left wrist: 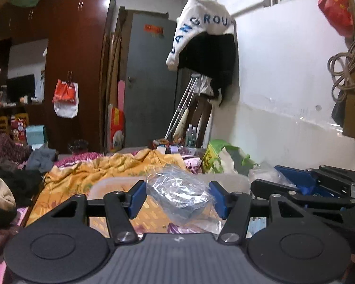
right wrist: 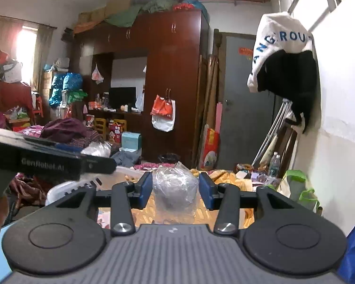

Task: Organize objects
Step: 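Lift both bags over the white basket and open both grippers, then grasp the white KENT box with the left gripper while the right grasps a clear bag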

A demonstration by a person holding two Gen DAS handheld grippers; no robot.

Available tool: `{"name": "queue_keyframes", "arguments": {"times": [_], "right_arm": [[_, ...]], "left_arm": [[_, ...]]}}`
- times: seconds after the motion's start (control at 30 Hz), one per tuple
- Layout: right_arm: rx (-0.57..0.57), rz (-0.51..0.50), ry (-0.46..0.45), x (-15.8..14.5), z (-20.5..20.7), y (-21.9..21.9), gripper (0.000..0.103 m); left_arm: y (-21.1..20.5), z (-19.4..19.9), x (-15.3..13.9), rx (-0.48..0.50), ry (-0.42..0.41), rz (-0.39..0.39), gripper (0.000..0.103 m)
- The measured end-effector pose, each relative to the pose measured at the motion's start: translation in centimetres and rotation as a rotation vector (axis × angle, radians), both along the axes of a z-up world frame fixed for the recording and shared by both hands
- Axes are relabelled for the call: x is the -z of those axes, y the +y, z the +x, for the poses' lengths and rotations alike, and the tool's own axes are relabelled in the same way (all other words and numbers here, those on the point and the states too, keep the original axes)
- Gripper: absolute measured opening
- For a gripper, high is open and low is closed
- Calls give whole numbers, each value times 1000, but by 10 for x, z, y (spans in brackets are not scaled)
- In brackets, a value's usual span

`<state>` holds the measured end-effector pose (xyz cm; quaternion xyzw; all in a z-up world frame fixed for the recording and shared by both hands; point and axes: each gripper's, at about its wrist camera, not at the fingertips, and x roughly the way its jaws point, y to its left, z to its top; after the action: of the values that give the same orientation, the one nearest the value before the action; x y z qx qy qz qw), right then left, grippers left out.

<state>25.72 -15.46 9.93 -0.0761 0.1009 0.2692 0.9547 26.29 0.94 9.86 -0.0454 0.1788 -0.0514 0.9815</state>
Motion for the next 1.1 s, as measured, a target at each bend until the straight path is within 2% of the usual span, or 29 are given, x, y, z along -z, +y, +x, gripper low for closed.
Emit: {"name": "queue_keyframes", "arguments": {"times": [0.07,0.13,0.17,0.2,0.27,0.3,0.43,0.5,0.53,0.6,0.67,0.7,0.73,0.8,0.83,0.97,1.07,1.1], "right_arm": [[-4,-1,14,6,3,0,47],[-9,-20,25,9,4,-1,47],[-8,-24,21,10,3,-1,47],[-3,-21,13,10,1,-1,50],[14,8,-12,9,-8,-6,82],[27,30,-31,8,-16,-10,103],[-24,134,-58,5,-59,-40,103],[-13,163,-92,15,-78,-57,103],[11,153,-64,23,-85,-64,103],[41,89,84,44,-81,-71,103],[37,27,169,70,-77,-77,103],[32,7,183,80,-76,-80,97],[31,-3,212,89,-72,-82,82],[25,-17,309,104,-59,-84,61],[25,-17,343,110,-54,-83,56],[-3,-15,377,114,-47,-77,53],[-20,-32,374,113,-45,-75,53],[-24,-43,373,113,-45,-73,50]], "left_arm": [[3,3,5,-7,14,-11,62],[5,2,7,7,-2,-23,70],[4,2,5,12,-12,-25,93],[6,0,6,3,-21,-28,103],[9,-5,3,-24,-27,-23,103],[11,-10,3,-28,-17,-13,103],[25,-62,12,-35,-96,-3,103],[27,-85,26,-33,-79,34,103],[27,-95,35,-31,-61,63,103],[29,-116,56,-10,-29,103,103],[34,-131,74,26,-3,95,102],[38,-139,84,45,7,69,102],[42,-145,91,56,12,56,102],[46,-149,102,61,25,66,98],[48,-151,108,56,32,81,96],[60,-154,121,54,65,91,83],[64,-156,130,100,85,67,82],[65,-156,132,113,88,66,82]]}}
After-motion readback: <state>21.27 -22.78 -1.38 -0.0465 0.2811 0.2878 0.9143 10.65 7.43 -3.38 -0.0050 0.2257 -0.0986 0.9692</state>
